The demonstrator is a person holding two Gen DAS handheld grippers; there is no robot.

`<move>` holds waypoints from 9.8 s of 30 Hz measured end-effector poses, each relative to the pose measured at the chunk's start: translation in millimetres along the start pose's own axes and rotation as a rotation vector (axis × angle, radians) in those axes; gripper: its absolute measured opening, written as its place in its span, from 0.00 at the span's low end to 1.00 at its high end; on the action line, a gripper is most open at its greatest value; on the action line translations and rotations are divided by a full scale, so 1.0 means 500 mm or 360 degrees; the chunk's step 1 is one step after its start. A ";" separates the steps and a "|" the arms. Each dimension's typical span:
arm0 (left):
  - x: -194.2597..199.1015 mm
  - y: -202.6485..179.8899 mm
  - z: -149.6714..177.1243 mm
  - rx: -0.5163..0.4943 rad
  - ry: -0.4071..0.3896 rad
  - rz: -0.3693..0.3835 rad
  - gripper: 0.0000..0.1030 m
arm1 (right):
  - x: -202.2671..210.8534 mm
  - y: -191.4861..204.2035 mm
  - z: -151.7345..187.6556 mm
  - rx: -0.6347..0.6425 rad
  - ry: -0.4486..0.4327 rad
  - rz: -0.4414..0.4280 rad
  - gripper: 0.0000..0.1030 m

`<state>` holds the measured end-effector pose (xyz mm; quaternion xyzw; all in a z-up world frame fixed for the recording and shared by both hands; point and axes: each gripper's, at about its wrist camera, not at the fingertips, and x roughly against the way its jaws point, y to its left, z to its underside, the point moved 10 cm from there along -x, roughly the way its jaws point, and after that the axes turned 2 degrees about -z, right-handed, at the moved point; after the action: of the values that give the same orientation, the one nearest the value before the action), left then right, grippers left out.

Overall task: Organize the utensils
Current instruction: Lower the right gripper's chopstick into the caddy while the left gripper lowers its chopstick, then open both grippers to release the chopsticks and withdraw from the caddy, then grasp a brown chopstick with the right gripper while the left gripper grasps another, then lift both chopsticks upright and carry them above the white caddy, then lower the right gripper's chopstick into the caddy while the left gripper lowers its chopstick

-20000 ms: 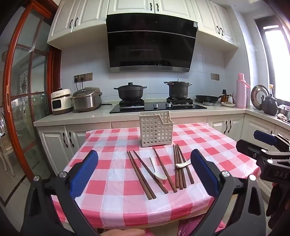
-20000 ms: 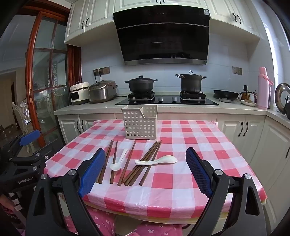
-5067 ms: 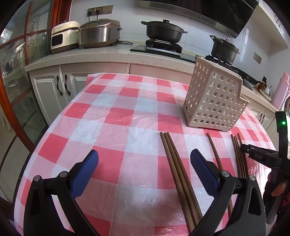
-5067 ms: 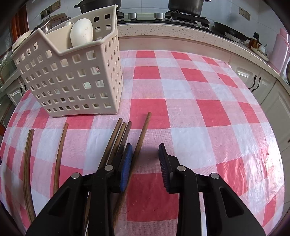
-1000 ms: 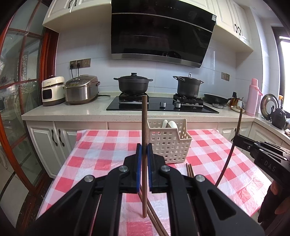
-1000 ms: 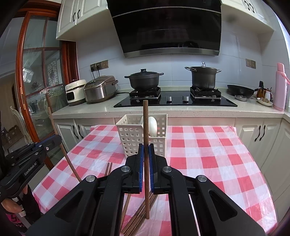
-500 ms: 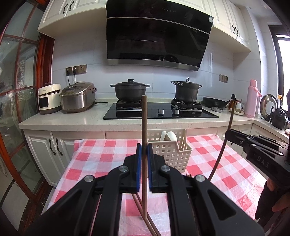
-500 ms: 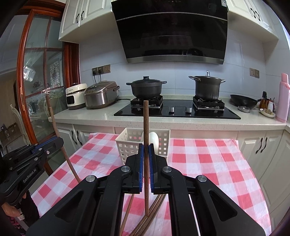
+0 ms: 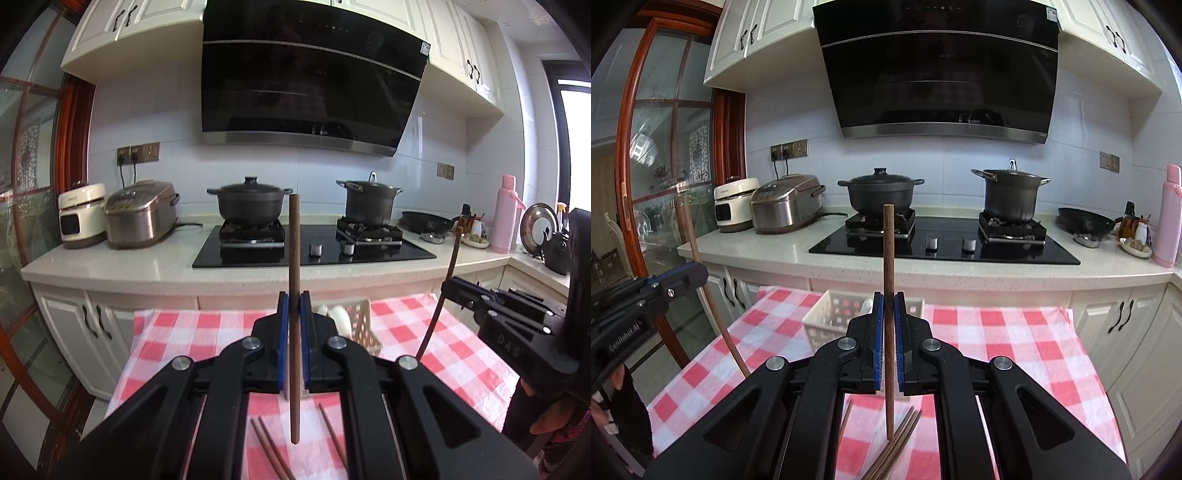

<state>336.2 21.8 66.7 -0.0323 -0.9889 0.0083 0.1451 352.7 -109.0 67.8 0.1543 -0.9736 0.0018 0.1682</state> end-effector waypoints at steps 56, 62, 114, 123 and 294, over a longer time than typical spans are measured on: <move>-0.233 0.130 -0.022 0.0202 0.0185 -0.0136 0.61 | -0.217 -0.080 -0.011 -0.0262 0.0222 -0.0060 0.37; -0.176 0.151 0.009 0.0208 0.0161 -0.0211 0.80 | -0.163 -0.088 0.007 -0.0253 0.0204 -0.0033 0.37; -0.067 0.188 0.361 0.0151 0.0428 -0.0397 0.94 | -0.138 -0.037 0.456 -0.0325 0.0813 0.0277 0.23; -0.072 0.191 0.373 0.0160 0.0462 -0.0393 0.94 | -0.156 -0.034 0.467 -0.0317 0.0870 0.0311 0.21; -0.069 -0.046 -0.191 -0.0075 -0.0137 0.0028 0.06 | -0.033 -0.030 -0.108 -0.0032 -0.0076 0.0046 0.06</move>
<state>395.0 -2.6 149.0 -0.0440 -0.9938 -0.0122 0.1014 389.6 -115.2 112.5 0.1386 -0.9794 -0.0093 0.1464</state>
